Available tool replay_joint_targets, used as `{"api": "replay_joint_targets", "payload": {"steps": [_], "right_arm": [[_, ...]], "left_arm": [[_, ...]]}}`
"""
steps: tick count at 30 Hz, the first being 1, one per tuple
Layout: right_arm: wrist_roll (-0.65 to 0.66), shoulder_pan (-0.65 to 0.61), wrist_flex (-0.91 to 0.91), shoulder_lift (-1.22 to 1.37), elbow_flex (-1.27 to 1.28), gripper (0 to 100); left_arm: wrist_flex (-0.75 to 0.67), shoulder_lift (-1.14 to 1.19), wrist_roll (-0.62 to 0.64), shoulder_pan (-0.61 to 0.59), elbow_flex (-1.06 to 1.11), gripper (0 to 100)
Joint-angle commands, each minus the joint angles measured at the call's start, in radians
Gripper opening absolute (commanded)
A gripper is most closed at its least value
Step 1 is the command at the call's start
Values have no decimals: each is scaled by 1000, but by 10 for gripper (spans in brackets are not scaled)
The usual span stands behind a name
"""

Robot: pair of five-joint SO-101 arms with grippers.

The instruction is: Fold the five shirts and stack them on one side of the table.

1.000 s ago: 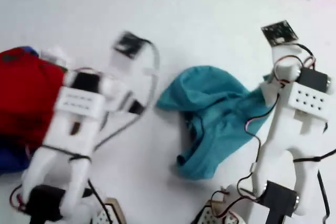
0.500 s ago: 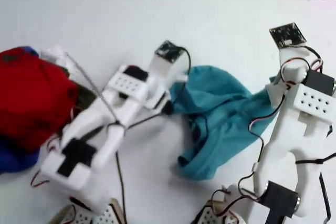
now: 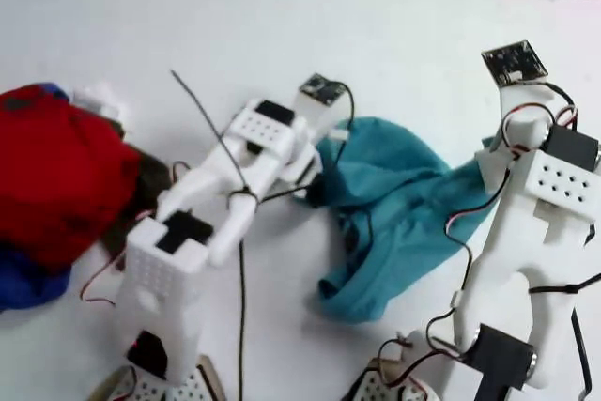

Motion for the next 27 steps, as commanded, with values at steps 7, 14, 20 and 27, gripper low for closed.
{"api": "replay_joint_targets", "payload": {"steps": [7,14,20,27], "right_arm": [[8,10,-15,-39,-5,19],[8,8,-13,-38,-3,19],[0,5,-13,-31,-3,19],[-160,-61,-19,-41,-23,19]], "left_arm": [[48,0,9,98,-74,307],[46,0,9,92,-81,20],[48,-11,9,81,-82,24],[133,-95,0,-40,-133,24]]}}
